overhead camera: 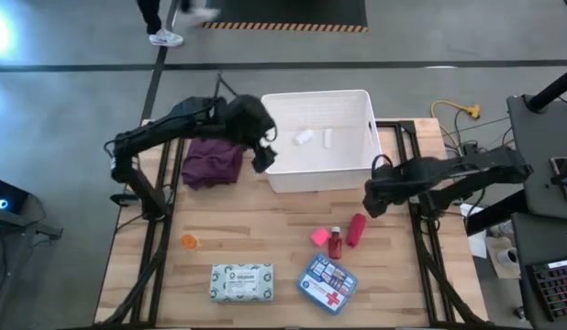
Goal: Pick & place medical supplies in basket/bin
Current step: Put the red bandage into the bin
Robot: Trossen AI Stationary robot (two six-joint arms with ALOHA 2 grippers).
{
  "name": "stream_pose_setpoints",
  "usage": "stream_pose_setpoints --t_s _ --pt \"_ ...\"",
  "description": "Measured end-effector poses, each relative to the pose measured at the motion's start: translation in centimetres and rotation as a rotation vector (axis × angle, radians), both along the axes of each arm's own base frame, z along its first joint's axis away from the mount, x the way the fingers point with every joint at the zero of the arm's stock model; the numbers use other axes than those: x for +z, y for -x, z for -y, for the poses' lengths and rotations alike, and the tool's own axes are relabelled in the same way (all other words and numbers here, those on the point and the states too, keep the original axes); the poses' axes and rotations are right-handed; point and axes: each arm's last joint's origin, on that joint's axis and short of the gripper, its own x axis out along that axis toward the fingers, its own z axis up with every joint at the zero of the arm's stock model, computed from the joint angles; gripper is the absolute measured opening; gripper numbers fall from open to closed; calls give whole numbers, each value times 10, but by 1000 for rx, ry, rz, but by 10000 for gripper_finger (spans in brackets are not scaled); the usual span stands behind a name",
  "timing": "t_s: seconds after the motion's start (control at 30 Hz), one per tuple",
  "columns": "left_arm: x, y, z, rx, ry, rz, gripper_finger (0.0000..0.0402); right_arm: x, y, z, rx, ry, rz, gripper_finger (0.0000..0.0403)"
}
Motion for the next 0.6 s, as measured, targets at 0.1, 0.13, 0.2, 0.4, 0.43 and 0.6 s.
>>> stream_pose_setpoints --t_s 0.1,0.13,0.2,0.4,0.43,0.6 --pt "-5 16 23 25 -5 -17 301 -32 -1 -2 -101 -76 31 327" --pt "-9 22 30 44 -18 -26 301 -42 -2 -3 -129 -112 57 327" --pt "-18 36 41 98 -60 -41 301 -63 -5 -4 -191 -158 111 327" --pt "-48 80 60 263 -14 50 301 -95 -13 -7 -368 -233 243 327" --pt "-51 87 62 276 9 83 301 -97 -13 -7 -390 -234 252 327" --pt "-72 116 62 322 89 207 301 -102 -14 -10 -472 -214 258 327"
